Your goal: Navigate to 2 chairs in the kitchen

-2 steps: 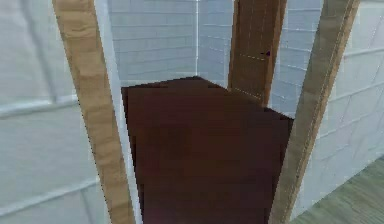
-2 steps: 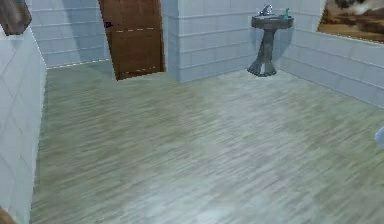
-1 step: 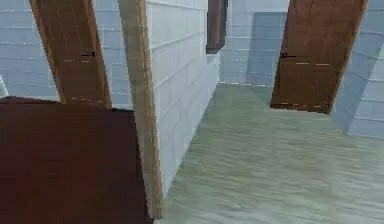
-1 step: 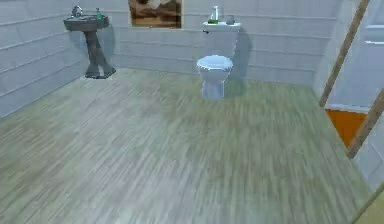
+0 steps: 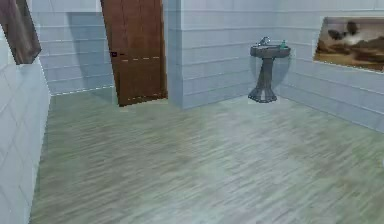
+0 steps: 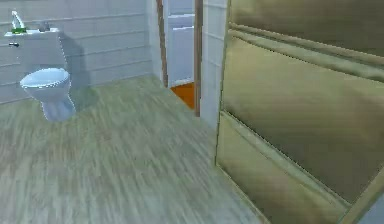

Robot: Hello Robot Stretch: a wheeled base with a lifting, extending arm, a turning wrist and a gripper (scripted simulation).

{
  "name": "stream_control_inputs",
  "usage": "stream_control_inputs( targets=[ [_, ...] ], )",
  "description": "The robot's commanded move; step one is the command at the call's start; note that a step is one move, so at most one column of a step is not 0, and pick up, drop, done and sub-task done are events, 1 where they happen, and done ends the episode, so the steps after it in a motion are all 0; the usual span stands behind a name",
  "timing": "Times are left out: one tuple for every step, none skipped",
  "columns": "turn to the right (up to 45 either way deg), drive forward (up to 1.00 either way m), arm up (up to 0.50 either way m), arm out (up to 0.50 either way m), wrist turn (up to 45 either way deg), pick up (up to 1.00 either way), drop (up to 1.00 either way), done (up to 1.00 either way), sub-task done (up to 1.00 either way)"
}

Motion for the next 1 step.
stream_control_inputs(
  targets=[
    [45.0, 0.00, 0.00, 0.00, 0.0, 0.00, 0.00, 0.00, 0.00]
  ],
)
